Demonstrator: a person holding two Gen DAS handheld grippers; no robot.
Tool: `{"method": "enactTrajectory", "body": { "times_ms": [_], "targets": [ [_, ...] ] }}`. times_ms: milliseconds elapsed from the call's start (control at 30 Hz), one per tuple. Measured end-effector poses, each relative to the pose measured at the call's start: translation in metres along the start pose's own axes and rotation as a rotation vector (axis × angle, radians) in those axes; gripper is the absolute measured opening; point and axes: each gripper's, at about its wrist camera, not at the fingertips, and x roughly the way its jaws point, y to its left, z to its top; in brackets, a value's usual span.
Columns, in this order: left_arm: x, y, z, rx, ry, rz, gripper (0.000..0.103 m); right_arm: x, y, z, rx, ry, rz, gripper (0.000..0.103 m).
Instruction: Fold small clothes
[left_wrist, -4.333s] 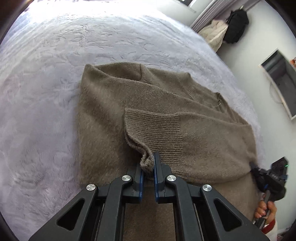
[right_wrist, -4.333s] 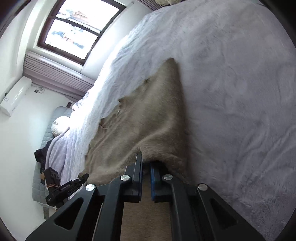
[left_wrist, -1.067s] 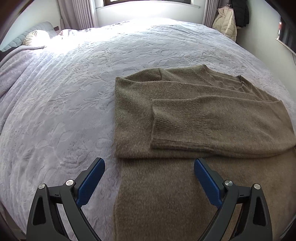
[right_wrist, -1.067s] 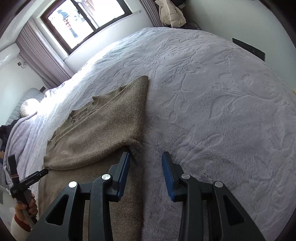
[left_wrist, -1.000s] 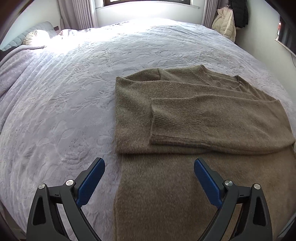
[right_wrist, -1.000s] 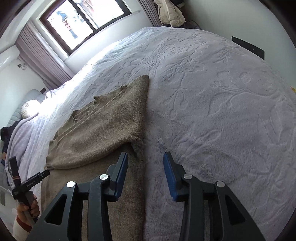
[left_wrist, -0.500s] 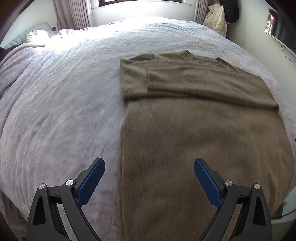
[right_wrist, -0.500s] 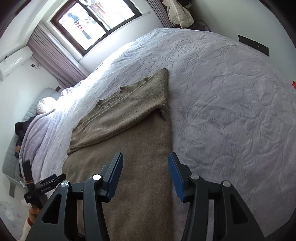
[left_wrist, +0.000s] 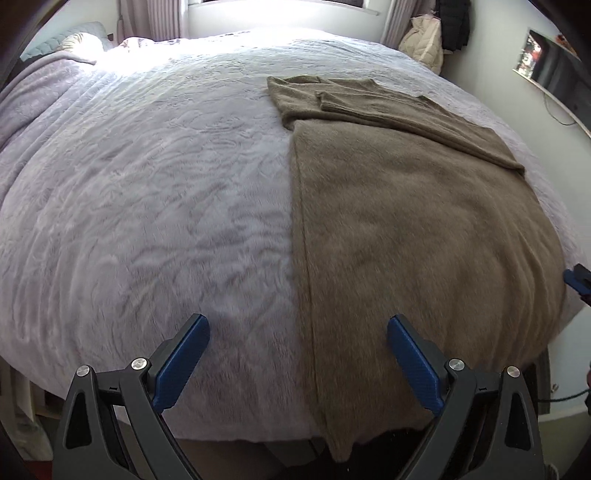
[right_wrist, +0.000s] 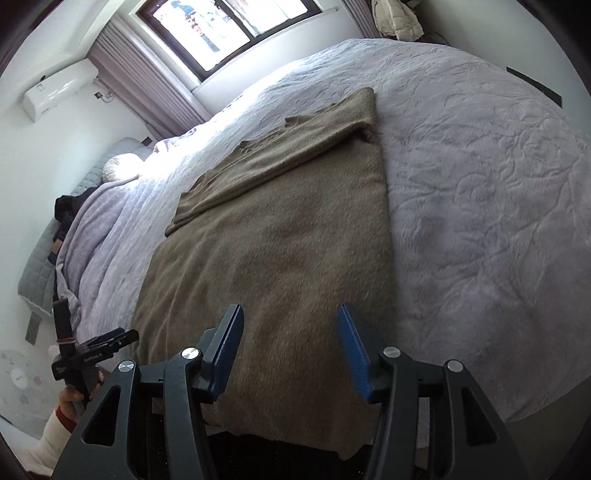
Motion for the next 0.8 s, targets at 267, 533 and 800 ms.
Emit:
{"method": "enactTrajectory", "body": {
  "times_ms": [267,533,800],
  "targets": [
    [-0.004,-0.015,-0.043,0.093,0.03,-0.16,0.097,-0.006,-0.026,-0.043,0.014,0.059,0.083,0.057],
    [0.005,-0.037,-0.061,0.151,0.053,-0.244,0.097,0.018,-0.052,-0.07,0.029,0.151,0.115,0.057],
    [0.008,-0.035,-0.07,0.138,0.069,-0.277,0.097,0.028,-0.062,-0.078,0.038,0.166,0.137,0.057]
  ]
}}
